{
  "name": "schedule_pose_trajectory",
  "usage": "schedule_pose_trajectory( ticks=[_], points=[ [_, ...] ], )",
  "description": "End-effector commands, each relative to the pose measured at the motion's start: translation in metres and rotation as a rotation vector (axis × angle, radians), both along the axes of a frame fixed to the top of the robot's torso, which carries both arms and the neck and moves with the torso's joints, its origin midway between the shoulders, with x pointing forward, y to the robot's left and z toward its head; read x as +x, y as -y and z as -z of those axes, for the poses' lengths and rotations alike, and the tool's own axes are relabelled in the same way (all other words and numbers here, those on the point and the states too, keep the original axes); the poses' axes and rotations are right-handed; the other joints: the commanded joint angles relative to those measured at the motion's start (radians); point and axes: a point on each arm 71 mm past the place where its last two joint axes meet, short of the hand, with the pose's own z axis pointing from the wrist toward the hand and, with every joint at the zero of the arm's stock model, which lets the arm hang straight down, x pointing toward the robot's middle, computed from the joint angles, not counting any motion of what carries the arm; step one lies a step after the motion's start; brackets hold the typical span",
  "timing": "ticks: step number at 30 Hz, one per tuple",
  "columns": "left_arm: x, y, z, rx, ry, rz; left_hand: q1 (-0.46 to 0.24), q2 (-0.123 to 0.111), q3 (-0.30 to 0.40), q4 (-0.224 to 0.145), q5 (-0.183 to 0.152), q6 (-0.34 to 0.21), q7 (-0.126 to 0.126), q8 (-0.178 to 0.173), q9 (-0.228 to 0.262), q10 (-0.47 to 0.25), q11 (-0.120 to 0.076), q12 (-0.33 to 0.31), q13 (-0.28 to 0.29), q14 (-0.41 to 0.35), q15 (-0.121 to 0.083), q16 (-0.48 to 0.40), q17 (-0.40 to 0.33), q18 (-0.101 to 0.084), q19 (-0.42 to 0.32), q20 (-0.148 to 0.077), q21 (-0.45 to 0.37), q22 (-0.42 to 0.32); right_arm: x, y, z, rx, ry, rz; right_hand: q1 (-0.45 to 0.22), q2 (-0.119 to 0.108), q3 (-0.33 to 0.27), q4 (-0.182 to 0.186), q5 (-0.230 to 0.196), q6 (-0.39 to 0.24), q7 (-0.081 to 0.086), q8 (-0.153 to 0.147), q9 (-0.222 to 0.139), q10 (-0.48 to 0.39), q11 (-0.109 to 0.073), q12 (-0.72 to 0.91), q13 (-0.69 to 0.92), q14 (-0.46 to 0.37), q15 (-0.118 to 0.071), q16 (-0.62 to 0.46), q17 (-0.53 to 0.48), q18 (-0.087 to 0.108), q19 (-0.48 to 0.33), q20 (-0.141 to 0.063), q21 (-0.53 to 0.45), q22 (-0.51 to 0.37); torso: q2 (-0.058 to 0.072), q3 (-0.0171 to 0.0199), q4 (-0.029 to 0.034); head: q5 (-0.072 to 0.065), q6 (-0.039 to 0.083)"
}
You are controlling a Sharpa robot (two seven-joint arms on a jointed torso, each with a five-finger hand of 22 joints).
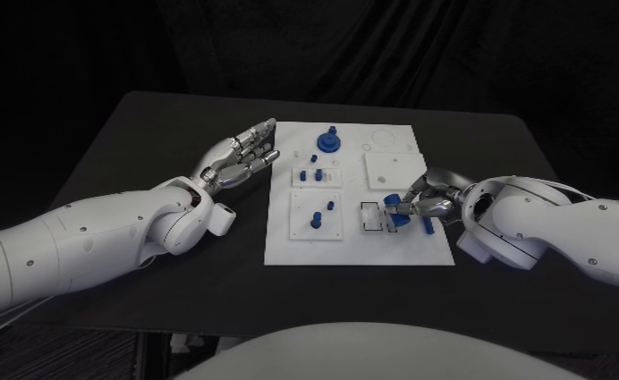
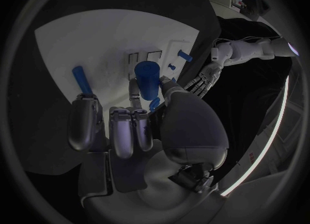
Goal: Assemble the parts on the task board
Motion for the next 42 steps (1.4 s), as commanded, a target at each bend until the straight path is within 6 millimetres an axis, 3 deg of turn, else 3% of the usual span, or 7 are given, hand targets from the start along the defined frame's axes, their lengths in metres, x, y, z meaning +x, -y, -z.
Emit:
schedule_pose_trajectory(
  ticks=[1, 12, 14, 25, 31, 42],
  points=[
    [-0.001, 0.003, -0.005, -0.045, 0.056, 0.026, 0.006, 0.003, -0.002, -0.005, 0.006, -0.001, 0.004, 0.004, 0.001, 0.001, 0.007, 0.005, 0.002, 0.001, 0.006, -0.004, -0.001, 0.017, 0.000, 0.009, -0.001, -0.001, -0.001, -0.001, 0.005, 0.046, -0.101, 0.057, 0.037, 0.049, 0.105, -0.098, 0.001, 0.019, -0.018, -0.003, 0.030, 0.104, -0.002, 0.003, 0.263, 0.104, -0.007, 0.003, 0.263, 0.006, 0.017, -0.005, -0.008, 0.183, 0.001, 0.0009, 0.0011, -0.002, 0.000],
    [-0.001, 0.004, -0.004, -0.046, 0.054, 0.028, 0.006, 0.003, -0.001, -0.007, 0.008, -0.002, 0.005, 0.004, 0.001, 0.001, 0.008, 0.004, 0.002, 0.001, 0.007, -0.004, -0.001, 0.017, 0.000, 0.009, -0.001, -0.002, 0.006, -0.011, 0.008, 0.057, -0.102, 0.073, 0.013, 0.055, 0.108, -0.090, 0.001, 0.015, -0.015, -0.006, 0.036, 0.104, 0.001, 0.003, 0.263, 0.104, -0.004, 0.003, 0.263, 0.007, 0.016, -0.003, -0.011, 0.182, 0.001, 0.0000, -0.0013, 0.004, 0.000],
    [-0.001, 0.004, -0.004, -0.046, 0.054, 0.029, 0.006, 0.003, -0.001, -0.007, 0.008, -0.002, 0.005, 0.004, 0.001, 0.001, 0.008, 0.004, 0.002, 0.001, 0.007, -0.004, -0.001, 0.017, 0.000, 0.009, -0.001, -0.002, 0.007, -0.013, 0.008, 0.058, -0.100, 0.073, 0.011, 0.055, 0.108, -0.089, 0.001, 0.014, -0.015, -0.006, 0.036, 0.104, 0.001, 0.003, 0.263, 0.104, -0.004, 0.003, 0.263, 0.007, 0.015, -0.003, -0.013, 0.182, 0.001, -0.0017, -0.0001, 0.003, 0.000],
    [-0.001, 0.005, -0.004, -0.047, 0.051, 0.032, 0.006, 0.003, -0.001, -0.007, 0.008, -0.002, 0.005, 0.004, 0.001, 0.001, 0.008, 0.004, 0.002, 0.001, 0.007, -0.004, -0.001, 0.017, 0.000, 0.009, -0.001, -0.002, 0.010, -0.021, 0.013, 0.038, -0.136, 0.045, -0.019, 0.059, 0.106, -0.076, 0.000, 0.002, -0.010, -0.014, 0.040, 0.104, 0.005, 0.003, 0.263, 0.104, -0.001, 0.003, 0.263, 0.010, 0.010, 0.000, -0.025, 0.178, -0.001, 0.0015, 0.0020, 0.003, 0.000],
    [-0.001, 0.004, -0.004, -0.048, 0.050, 0.033, 0.006, 0.003, -0.001, -0.007, 0.008, -0.002, 0.005, 0.004, 0.001, 0.001, 0.008, 0.004, 0.002, 0.001, 0.007, -0.004, -0.001, 0.017, 0.000, 0.009, -0.001, -0.002, 0.009, -0.023, 0.015, 0.023, -0.164, 0.024, -0.066, 0.055, 0.083, -0.050, -0.004, -0.014, 0.001, -0.024, 0.043, 0.104, 0.015, 0.003, 0.263, 0.104, 0.007, 0.003, 0.263, 0.014, 0.001, 0.006, -0.049, 0.172, 0.000, 0.0015, 0.0008, 0.006, 0.000],
    [-0.001, 0.005, -0.004, -0.048, 0.048, 0.035, 0.006, 0.003, 0.000, -0.008, 0.009, -0.003, 0.005, 0.003, 0.001, 0.001, 0.009, 0.004, 0.001, 0.001, 0.008, -0.004, -0.001, 0.017, 0.000, 0.010, -0.001, -0.001, 0.009, -0.026, 0.018, 0.008, -0.192, 0.000, -0.084, 0.055, 0.064, -0.039, -0.003, -0.027, 0.006, -0.031, 0.046, 0.104, 0.020, 0.003, 0.263, 0.104, 0.012, 0.003, 0.263, 0.018, -0.006, 0.010, -0.069, 0.166, 0.000, 0.0020, -0.0009, 0.009, 0.000]
  ],
)
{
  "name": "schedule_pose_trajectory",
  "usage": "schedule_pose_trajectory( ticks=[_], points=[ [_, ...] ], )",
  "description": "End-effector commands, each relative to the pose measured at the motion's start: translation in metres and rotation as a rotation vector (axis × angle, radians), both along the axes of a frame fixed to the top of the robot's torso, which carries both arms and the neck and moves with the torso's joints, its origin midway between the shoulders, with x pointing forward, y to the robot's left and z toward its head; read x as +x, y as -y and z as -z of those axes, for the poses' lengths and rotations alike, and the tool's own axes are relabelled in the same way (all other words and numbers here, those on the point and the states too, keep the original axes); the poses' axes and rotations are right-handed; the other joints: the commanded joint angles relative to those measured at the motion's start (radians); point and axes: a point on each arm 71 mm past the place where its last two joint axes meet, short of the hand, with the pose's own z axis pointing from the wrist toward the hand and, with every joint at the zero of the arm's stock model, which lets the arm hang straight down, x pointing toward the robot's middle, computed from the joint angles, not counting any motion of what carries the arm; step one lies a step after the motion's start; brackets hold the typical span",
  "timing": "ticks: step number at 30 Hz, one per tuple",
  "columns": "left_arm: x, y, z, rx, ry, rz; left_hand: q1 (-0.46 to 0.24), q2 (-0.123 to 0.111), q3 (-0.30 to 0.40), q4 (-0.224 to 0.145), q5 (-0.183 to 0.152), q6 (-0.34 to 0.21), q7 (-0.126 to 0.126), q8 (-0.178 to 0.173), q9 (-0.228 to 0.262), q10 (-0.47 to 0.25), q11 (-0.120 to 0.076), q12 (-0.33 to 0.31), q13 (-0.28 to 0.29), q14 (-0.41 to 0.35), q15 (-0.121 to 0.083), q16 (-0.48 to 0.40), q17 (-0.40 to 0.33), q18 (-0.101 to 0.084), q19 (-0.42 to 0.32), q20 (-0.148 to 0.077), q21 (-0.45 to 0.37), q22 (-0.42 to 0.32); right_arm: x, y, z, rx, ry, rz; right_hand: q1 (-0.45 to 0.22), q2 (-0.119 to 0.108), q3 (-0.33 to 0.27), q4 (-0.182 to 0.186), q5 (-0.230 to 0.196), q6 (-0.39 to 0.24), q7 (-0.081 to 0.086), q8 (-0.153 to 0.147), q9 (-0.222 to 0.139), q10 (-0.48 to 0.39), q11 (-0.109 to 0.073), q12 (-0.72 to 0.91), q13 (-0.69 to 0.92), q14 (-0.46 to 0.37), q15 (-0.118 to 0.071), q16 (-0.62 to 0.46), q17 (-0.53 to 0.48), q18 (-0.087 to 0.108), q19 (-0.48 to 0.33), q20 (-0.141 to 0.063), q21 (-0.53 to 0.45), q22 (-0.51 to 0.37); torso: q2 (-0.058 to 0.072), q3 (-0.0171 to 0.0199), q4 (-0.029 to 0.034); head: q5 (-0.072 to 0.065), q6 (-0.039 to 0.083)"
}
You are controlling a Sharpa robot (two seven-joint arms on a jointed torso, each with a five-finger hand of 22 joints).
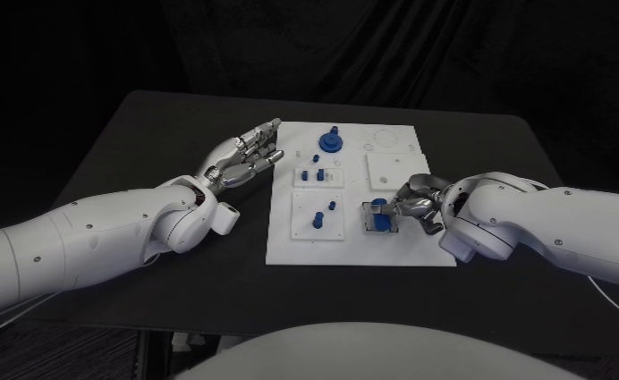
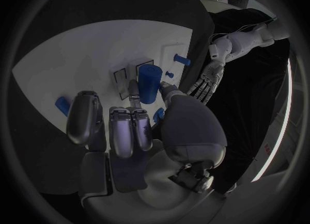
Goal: Assemble the parts on the task board
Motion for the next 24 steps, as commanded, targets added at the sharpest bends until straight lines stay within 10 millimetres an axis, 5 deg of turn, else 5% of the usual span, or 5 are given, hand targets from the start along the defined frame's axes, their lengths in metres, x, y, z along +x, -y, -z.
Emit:
schedule_pose_trajectory(
  ticks=[1, 24],
  points=[
    [-0.0015, 0.0027, -0.0043, -0.044, 0.051, 0.025, 0.006, 0.003, 0.000, -0.008, 0.004, -0.003, 0.005, 0.003, 0.001, 0.001, 0.009, 0.004, 0.002, 0.001, 0.008, -0.004, -0.002, 0.017, -0.003, 0.006, -0.001, -0.001, -0.0020, 0.0006, 0.0031, -0.025, -0.042, -0.012, -0.012, 0.000, 0.044, -0.051, -0.001, -0.010, 0.003, -0.008, 0.003, 0.104, 0.009, 0.003, 0.263, 0.105, 0.010, 0.003, 0.263, 0.019, -0.003, 0.008, -0.009, 0.166, 0.000, 0.0006, 0.0001, -0.002, 0.000],
    [-0.0015, 0.0039, -0.0033, -0.046, 0.044, 0.031, 0.005, 0.004, 0.001, -0.010, 0.004, -0.003, 0.006, 0.003, 0.001, 0.000, 0.009, 0.003, 0.001, 0.001, 0.011, -0.004, -0.002, 0.017, -0.003, 0.007, -0.001, -0.003, -0.0003, -0.0034, 0.0043, -0.037, -0.018, -0.052, -0.050, 0.002, -0.004, -0.011, 0.000, -0.069, 0.025, -0.030, -0.001, 0.104, 0.029, 0.003, 0.263, 0.105, 0.028, 0.003, 0.263, 0.031, -0.032, 0.024, -0.081, 0.147, 0.000, 0.0007, 0.0004, -0.001, 0.000]
  ],
)
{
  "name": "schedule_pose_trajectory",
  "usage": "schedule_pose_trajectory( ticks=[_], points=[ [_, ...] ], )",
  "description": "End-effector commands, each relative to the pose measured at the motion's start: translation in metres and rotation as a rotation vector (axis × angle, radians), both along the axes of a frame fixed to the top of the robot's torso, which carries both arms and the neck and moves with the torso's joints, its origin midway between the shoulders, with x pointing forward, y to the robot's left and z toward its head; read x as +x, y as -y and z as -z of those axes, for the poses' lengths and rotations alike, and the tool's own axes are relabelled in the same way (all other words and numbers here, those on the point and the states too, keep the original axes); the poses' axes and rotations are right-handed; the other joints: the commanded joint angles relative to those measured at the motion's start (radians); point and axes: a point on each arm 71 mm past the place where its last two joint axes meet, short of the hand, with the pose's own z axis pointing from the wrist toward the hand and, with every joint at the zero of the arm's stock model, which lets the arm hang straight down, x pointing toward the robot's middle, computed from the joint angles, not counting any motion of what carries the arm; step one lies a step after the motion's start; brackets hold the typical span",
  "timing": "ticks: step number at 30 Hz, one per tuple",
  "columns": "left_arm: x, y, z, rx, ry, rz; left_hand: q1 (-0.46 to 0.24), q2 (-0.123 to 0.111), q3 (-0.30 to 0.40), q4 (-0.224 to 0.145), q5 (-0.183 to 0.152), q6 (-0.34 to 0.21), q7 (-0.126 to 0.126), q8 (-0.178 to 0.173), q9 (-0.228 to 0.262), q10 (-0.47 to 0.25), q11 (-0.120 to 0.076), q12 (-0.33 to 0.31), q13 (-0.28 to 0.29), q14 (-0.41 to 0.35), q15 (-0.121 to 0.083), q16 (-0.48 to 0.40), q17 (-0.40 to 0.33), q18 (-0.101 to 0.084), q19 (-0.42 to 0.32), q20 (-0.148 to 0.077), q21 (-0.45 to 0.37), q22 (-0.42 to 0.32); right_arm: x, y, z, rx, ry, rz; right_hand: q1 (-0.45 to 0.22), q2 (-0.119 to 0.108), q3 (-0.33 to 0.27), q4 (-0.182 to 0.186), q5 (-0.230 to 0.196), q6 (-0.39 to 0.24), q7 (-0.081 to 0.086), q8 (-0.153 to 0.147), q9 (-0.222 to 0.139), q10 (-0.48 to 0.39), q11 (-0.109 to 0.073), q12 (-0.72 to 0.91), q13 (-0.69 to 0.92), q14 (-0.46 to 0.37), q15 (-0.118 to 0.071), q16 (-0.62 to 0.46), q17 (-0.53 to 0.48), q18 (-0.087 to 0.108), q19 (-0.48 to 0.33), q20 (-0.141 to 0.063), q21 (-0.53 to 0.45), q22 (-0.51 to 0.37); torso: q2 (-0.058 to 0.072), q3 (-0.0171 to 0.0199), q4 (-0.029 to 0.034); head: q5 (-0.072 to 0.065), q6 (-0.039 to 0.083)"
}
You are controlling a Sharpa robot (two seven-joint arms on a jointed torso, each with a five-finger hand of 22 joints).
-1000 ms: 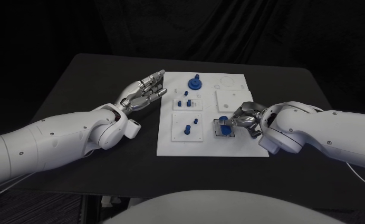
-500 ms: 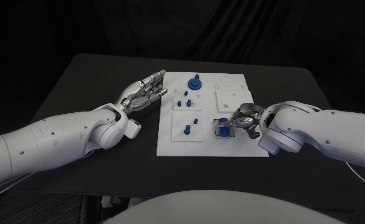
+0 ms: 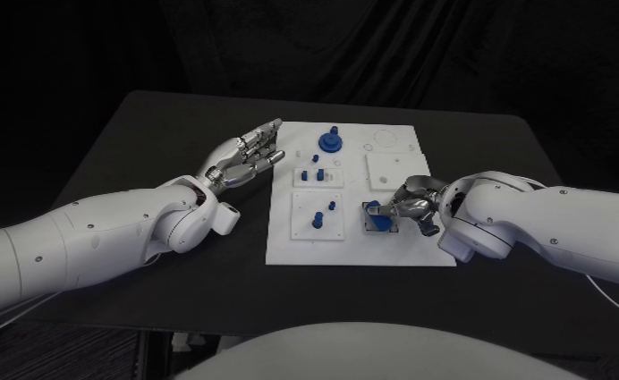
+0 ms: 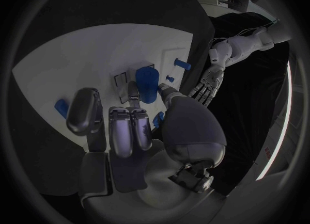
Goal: Assemble the parts on the task board
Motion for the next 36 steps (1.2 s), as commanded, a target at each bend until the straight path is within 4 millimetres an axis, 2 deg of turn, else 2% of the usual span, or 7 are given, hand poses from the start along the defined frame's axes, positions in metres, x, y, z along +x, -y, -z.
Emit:
schedule_pose_trajectory(
  ticks=[1, 15, 20, 27, 33, 35, 36],
  points=[
    [-0.002, 0.003, -0.004, -0.043, 0.047, 0.025, 0.005, 0.004, -0.002, -0.007, 0.004, -0.003, 0.006, 0.003, 0.001, 0.000, 0.009, 0.003, 0.001, -0.002, 0.007, -0.004, -0.001, 0.017, 0.000, 0.004, -0.001, -0.001, -0.001, 0.000, 0.002, -0.021, -0.003, -0.017, -0.013, -0.006, -0.012, 0.007, 0.000, -0.011, 0.003, 0.002, 0.000, 0.104, 0.009, 0.003, 0.263, 0.106, 0.009, 0.003, 0.263, 0.016, -0.009, 0.001, -0.009, 0.145, 0.000, 0.0005, 0.0013, 0.000, 0.000],
    [-0.002, 0.002, -0.003, -0.042, 0.043, 0.025, 0.005, 0.004, -0.002, -0.007, 0.004, -0.003, 0.006, 0.003, 0.001, 0.000, 0.009, 0.003, 0.001, -0.002, 0.007, -0.004, -0.001, 0.017, 0.000, 0.004, -0.001, -0.001, 0.000, 0.000, 0.001, -0.009, 0.020, -0.011, -0.074, -0.002, -0.065, 0.085, 0.000, -0.025, 0.003, 0.036, 0.004, 0.104, 0.010, 0.003, 0.263, 0.106, 0.011, 0.003, 0.263, 0.020, -0.017, 0.006, -0.028, 0.142, 0.000, -0.0001, 0.0013, 0.002, 0.000],
    [-0.002, 0.002, -0.002, -0.042, 0.041, 0.026, 0.004, 0.005, -0.001, -0.007, 0.004, -0.004, 0.007, 0.003, 0.001, 0.000, 0.009, 0.003, 0.001, -0.002, 0.009, -0.004, -0.001, 0.016, 0.000, 0.005, -0.001, -0.002, 0.000, 0.000, 0.000, 0.002, 0.034, -0.009, -0.112, 0.014, -0.101, 0.126, -0.001, -0.029, 0.001, 0.056, 0.007, 0.104, 0.009, 0.003, 0.263, 0.106, 0.010, 0.003, 0.263, 0.022, -0.021, 0.005, -0.042, 0.139, -0.001, 0.0000, 0.0013, 0.004, 0.000],
    [-0.003, 0.002, -0.002, -0.043, 0.039, 0.027, 0.004, 0.005, -0.001, -0.007, 0.004, -0.004, 0.007, 0.003, 0.001, 0.000, 0.009, 0.003, 0.001, -0.002, 0.009, -0.004, -0.001, 0.016, 0.000, 0.005, -0.001, -0.002, 0.000, 0.001, -0.004, 0.037, 0.075, -0.005, -0.155, 0.033, -0.141, 0.128, -0.001, -0.030, 0.000, 0.072, 0.009, 0.104, 0.008, 0.003, 0.263, 0.106, 0.010, 0.003, 0.263, 0.022, -0.021, 0.004, -0.045, 0.139, 0.000, -0.0001, 0.0010, 0.008, 0.000],
    [-0.003, 0.002, -0.002, -0.043, 0.038, 0.027, 0.004, 0.005, -0.001, -0.007, 0.004, -0.004, 0.007, 0.003, 0.001, 0.000, 0.009, 0.003, 0.001, -0.002, 0.009, -0.004, -0.001, 0.016, 0.000, 0.005, -0.001, -0.002, -0.002, 0.003, -0.010, 0.066, 0.144, -0.035, -0.145, 0.029, -0.158, 0.122, 0.000, -0.025, -0.003, 0.088, 0.015, 0.104, 0.006, 0.003, 0.263, 0.106, 0.008, 0.003, 0.263, 0.022, -0.018, 0.003, -0.040, 0.141, 0.001, 0.0000, 0.0011, 0.009, 0.000],
    [-0.003, 0.001, -0.002, -0.043, 0.038, 0.026, 0.004, 0.005, -0.001, -0.007, 0.004, -0.004, 0.007, 0.003, 0.001, 0.000, 0.009, 0.003, 0.001, -0.002, 0.009, -0.004, -0.001, 0.016, 0.000, 0.005, -0.001, -0.002, -0.004, 0.004, -0.012, 0.065, 0.169, -0.065, -0.116, 0.026, -0.163, 0.115, 0.000, -0.027, -0.006, 0.103, 0.022, 0.104, 0.004, 0.003, 0.263, 0.106, 0.006, 0.003, 0.263, 0.021, -0.015, 0.001, -0.033, 0.143, 0.000, 0.0001, 0.0012, 0.011, 0.000],
    [-0.003, 0.001, -0.002, -0.043, 0.038, 0.026, 0.003, 0.008, 0.001, -0.007, 0.004, -0.004, 0.008, 0.003, 0.001, 0.000, 0.010, 0.004, 0.001, -0.002, 0.011, -0.004, -0.001, 0.016, 0.000, 0.006, -0.001, -0.002, -0.006, 0.004, -0.013, 0.063, 0.177, -0.081, -0.082, 0.021, -0.172, 0.111, -0.001, -0.033, -0.010, 0.132, 0.040, 0.104, 0.001, 0.003, 0.263, 0.106, 0.002, 0.003, 0.263, 0.019, -0.012, -0.001, -0.027, 0.144, 0.000, 0.0002, 0.0013, 0.011, 0.000]
  ],
)
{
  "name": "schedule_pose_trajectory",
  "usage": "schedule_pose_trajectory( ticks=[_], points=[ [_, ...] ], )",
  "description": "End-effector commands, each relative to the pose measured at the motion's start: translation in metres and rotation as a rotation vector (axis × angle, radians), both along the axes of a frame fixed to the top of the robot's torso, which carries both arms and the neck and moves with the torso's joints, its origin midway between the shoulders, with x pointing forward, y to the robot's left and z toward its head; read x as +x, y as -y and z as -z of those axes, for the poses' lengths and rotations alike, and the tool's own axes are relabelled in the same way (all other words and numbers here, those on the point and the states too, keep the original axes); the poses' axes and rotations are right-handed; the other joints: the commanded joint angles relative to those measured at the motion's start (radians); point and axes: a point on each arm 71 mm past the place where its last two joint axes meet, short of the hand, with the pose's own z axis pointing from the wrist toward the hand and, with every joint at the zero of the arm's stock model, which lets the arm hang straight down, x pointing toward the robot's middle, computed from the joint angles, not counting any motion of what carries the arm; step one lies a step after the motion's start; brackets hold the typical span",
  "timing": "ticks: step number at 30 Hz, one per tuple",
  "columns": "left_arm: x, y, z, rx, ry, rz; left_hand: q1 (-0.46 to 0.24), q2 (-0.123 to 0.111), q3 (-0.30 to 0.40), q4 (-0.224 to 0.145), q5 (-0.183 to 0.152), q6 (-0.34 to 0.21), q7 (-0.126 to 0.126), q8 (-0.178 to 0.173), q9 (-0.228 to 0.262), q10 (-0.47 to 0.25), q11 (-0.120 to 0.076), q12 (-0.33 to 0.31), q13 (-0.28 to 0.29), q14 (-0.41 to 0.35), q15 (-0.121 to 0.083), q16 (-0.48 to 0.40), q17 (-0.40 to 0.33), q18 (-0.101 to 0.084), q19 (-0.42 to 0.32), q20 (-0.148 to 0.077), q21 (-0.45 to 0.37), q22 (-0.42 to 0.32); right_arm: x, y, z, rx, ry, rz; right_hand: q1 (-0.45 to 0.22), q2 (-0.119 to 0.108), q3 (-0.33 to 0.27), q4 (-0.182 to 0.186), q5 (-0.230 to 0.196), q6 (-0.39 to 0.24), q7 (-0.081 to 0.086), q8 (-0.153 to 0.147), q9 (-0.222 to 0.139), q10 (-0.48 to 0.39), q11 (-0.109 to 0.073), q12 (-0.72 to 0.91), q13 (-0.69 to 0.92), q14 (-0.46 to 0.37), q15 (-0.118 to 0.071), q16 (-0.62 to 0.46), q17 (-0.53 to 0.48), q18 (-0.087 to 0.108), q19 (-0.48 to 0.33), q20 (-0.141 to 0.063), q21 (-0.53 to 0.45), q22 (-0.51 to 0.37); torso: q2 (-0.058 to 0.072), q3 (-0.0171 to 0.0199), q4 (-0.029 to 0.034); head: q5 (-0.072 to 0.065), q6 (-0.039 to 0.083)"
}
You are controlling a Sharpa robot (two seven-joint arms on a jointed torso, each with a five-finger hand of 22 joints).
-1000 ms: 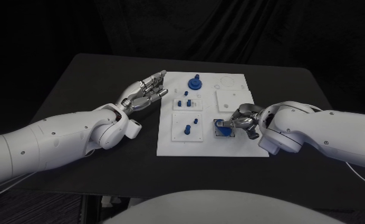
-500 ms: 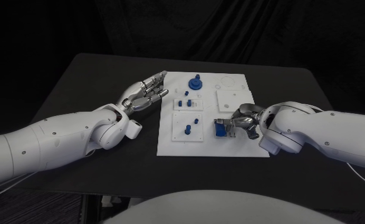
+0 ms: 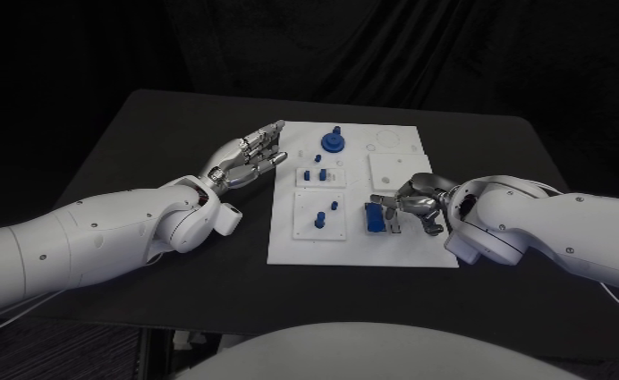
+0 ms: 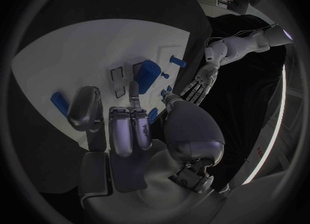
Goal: Assemble the parts on the task board
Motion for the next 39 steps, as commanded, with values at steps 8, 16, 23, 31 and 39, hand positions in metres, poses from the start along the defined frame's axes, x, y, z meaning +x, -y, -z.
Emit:
schedule_pose_trajectory(
  ticks=[8, 16, 23, 31, 39],
  points=[
    [-0.002, 0.000, -0.004, -0.039, 0.046, 0.018, 0.003, 0.009, 0.002, -0.007, 0.006, -0.001, 0.004, 0.003, 0.001, -0.001, 0.008, 0.002, 0.001, 0.001, 0.009, -0.004, -0.002, 0.016, 0.000, 0.006, -0.001, -0.001, -0.019, 0.000, -0.007, -0.018, 0.143, -0.177, 0.192, -0.013, -0.074, -0.030, 0.001, -0.062, -0.036, 0.279, 0.217, 0.104, -0.033, 0.003, 0.263, 0.106, -0.025, 0.003, 0.263, 0.000, 0.011, -0.028, 0.026, 0.149, 0.000, 0.0003, -0.0003, -0.001, 0.000],
    [-0.002, 0.001, -0.004, -0.040, 0.045, 0.019, 0.002, 0.009, 0.002, -0.007, 0.007, -0.001, 0.004, 0.003, 0.001, -0.001, 0.008, 0.003, 0.001, 0.001, 0.011, -0.004, -0.002, 0.016, 0.000, 0.006, -0.001, -0.001, -0.025, 0.002, -0.003, -0.048, 0.141, -0.211, 0.265, -0.009, -0.121, -0.043, 0.002, -0.121, -0.066, 0.496, 0.420, 0.104, -0.059, 0.003, 0.263, 0.106, -0.048, 0.003, 0.263, -0.008, 0.029, -0.049, 0.065, 0.160, 0.000, -0.0001, -0.0021, -0.003, 0.000],
    [-0.003, -0.001, -0.003, -0.038, 0.042, 0.017, 0.002, 0.010, 0.003, -0.008, 0.009, -0.001, 0.004, 0.003, 0.001, -0.001, 0.008, 0.004, 0.001, 0.001, 0.012, -0.004, -0.002, 0.016, 0.001, 0.007, -0.001, -0.001, -0.026, 0.002, 0.002, -0.059, 0.132, -0.213, 0.295, 0.004, -0.123, -0.055, 0.003, -0.085, -0.073, 0.564, 0.478, 0.104, -0.066, 0.003, 0.263, 0.106, -0.053, 0.003, 0.263, -0.009, 0.031, -0.054, 0.070, 0.161, 0.000, 0.0003, -0.0017, -0.003, 0.000],
    [-0.003, -0.002, -0.003, -0.037, 0.041, 0.016, 0.002, 0.010, 0.003, -0.008, 0.010, 0.000, 0.004, 0.003, 0.001, -0.001, 0.008, 0.004, 0.001, 0.001, 0.013, -0.004, -0.002, 0.016, 0.001, 0.007, -0.001, -0.001, -0.023, 0.002, 0.004, -0.058, 0.144, -0.203, 0.284, 0.023, -0.128, -0.040, 0.002, -0.066, -0.077, 0.589, 0.500, 0.104, -0.069, 0.003, 0.263, 0.106, -0.056, 0.003, 0.263, -0.009, 0.032, -0.057, 0.072, 0.161, 0.000, 0.0000, 0.0000, 0.000, 0.000],
    [-0.003, -0.001, -0.003, -0.038, 0.039, 0.019, 0.002, 0.010, 0.004, -0.009, 0.011, -0.001, 0.004, 0.003, 0.001, 0.000, 0.008, 0.005, 0.002, 0.001, 0.014, -0.004, -0.002, 0.015, 0.001, 0.008, -0.001, -0.001, -0.020, 0.002, 0.005, -0.058, 0.152, -0.198, 0.285, 0.037, -0.125, -0.036, 0.004, -0.066, -0.080, 0.591, 0.503, 0.104, -0.071, 0.003, 0.263, 0.106, -0.058, 0.003, 0.263, -0.008, 0.031, -0.058, 0.069, 0.161, -0.001, -0.0003, 0.0012, 0.001, 0.000]
  ],
)
